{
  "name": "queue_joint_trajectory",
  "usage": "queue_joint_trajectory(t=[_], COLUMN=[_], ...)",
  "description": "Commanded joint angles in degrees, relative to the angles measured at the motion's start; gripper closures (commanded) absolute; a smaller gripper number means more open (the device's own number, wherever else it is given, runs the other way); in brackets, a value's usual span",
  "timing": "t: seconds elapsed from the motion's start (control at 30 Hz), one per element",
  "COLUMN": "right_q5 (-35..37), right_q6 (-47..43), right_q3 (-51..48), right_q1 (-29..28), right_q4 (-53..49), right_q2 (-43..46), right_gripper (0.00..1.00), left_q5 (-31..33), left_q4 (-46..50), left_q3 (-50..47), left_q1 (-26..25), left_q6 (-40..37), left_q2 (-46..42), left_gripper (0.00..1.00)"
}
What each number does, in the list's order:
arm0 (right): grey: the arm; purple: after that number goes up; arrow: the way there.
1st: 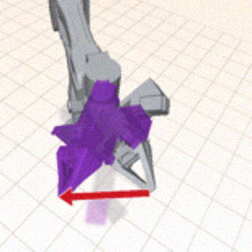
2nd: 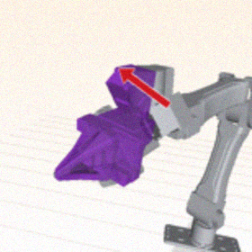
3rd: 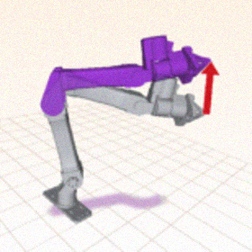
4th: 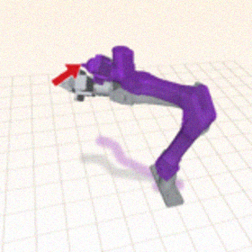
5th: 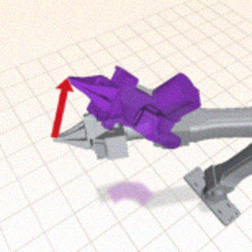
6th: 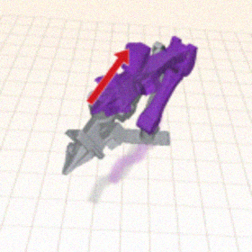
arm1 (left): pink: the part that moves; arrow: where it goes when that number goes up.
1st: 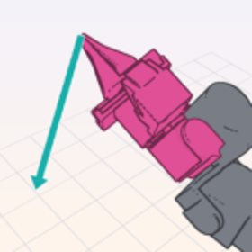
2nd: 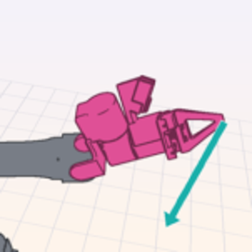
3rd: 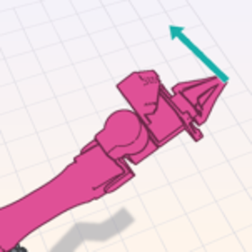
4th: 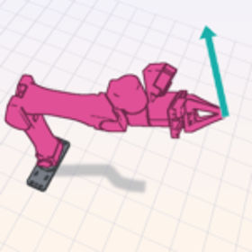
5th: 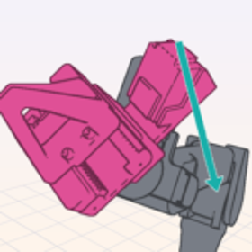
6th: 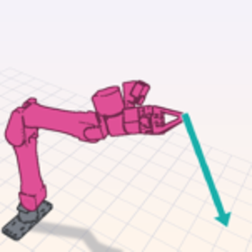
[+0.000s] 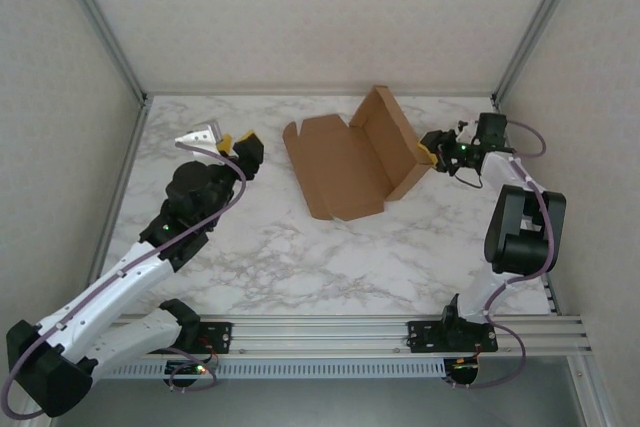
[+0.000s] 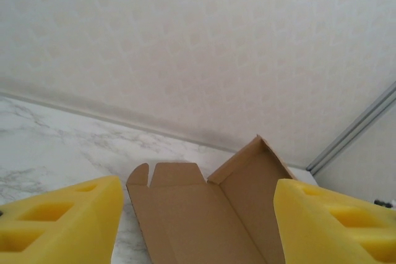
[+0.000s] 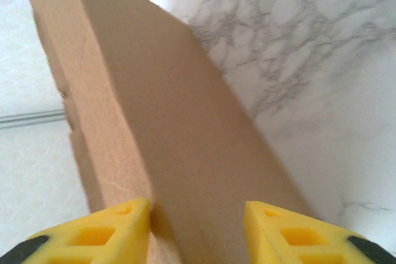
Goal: Fold the paper box
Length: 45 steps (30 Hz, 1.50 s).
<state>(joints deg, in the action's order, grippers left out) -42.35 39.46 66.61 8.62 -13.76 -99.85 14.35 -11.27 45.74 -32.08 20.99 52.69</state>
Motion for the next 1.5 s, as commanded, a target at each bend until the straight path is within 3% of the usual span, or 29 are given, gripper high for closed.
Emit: queue_joint_trajectory(t=[0.0, 0.27, 0.57, 0.73, 0.83, 1.0, 1.17, 1.3, 1.47], right_q5=[6.77, 9.86, 14.43, 12.67, 13.5, 22.12, 37.69, 47.87, 48.53], right_q6=[0.07, -1.06, -3.03, -4.34, -7.89, -17.76, -23.17, -24.32, -25.96], right_q3=[-5.08, -9.83, -9.88, -7.29, -4.93, 0.68, 5.34, 10.98, 22.15], right_q1=[-0.37, -2.23, -16.04, -26.0, -28.64, -28.33, -27.69, -25.0, -21.6], right_q4=[-7.62, -6.32, -6.91, -6.49, -7.4, -16.97, -19.4, -18.49, -22.43], right_q2=[-2.32, -1.72, -5.45, -6.92, -6.04, -0.09, 4.24, 0.66, -9.7], right_gripper=[0.58, 0.58, 0.54, 0.51, 0.5, 0.49, 0.47, 0.39, 0.34], left_q5=[2.69, 4.67, 4.89, 5.86, 5.93, 6.22, 5.28, 4.85, 5.25], left_q4=[0.85, 0.82, 0.41, -0.02, 0.1, 1.07, 0.42, 0.3, 0.37], left_q3=[2.68, 2.61, 1.74, 1.03, 1.0, 1.22, 0.67, 0.59, -0.2], left_q1=[0.57, 0.52, 0.63, 0.75, 1.09, 1.66, 2.27, 2.63, 3.03], left_q6=[-0.52, -0.34, -0.24, -0.6, -0.53, 0.16, 1.24, 1.21, 0.72], left_q2=[-1.71, -3.03, -2.07, -1.72, -0.96, 0.25, 1.75, 3.29, 3.65], left_gripper=[0.34, 0.34, 0.34, 0.33, 0.33, 0.33, 0.33, 0.32, 0.32])
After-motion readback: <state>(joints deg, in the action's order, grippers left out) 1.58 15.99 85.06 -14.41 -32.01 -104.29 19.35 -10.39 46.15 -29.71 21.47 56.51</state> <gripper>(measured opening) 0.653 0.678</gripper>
